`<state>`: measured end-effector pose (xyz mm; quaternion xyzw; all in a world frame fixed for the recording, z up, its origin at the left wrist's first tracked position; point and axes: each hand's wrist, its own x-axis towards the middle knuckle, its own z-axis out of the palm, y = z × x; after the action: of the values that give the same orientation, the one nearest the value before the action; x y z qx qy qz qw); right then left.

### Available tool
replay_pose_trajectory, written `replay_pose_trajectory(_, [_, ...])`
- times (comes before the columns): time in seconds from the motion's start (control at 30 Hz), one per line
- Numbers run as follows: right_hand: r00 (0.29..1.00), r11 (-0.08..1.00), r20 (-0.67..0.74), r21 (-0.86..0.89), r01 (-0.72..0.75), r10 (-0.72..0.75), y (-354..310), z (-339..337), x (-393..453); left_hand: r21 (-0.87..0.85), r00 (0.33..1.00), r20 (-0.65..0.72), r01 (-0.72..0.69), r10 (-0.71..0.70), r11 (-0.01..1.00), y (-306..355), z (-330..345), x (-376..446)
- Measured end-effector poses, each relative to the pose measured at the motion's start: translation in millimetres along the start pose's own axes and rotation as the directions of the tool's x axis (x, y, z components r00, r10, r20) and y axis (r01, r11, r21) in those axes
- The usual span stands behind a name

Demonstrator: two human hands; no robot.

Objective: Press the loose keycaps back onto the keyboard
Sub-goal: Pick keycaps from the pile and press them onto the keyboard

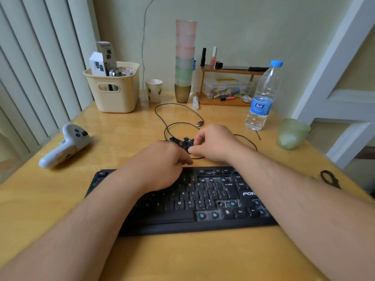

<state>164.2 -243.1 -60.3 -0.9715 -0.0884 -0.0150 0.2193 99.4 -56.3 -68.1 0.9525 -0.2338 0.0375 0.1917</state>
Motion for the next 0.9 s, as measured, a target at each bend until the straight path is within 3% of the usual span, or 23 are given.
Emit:
replay_pose_trajectory(0.47, [0.997,0.997,0.014,0.024,-0.074,0.074,-4,5,15,-0.011,0.999,0.002,0.038,-0.038,0.999,3,1,-1])
replay_pose_trajectory(0.67, [1.000,0.996,0.014,-0.083,0.021,-0.020,-6,2,4,-0.006,0.995,-0.085,0.056,-0.056,0.998,6,-1,-1])
replay_pose_trajectory(0.8, [0.993,0.993,-0.042,0.041,0.109,-0.107,-5,-19,-30,-0.138,0.954,-0.267,0.100,-0.134,0.985,6,-1,-1])
replay_pose_trajectory(0.9, [0.991,0.971,-0.085,0.210,0.115,-0.099,-2,-20,-57,-0.325,0.946,-0.281,0.066,-0.163,0.943,11,-4,-1])
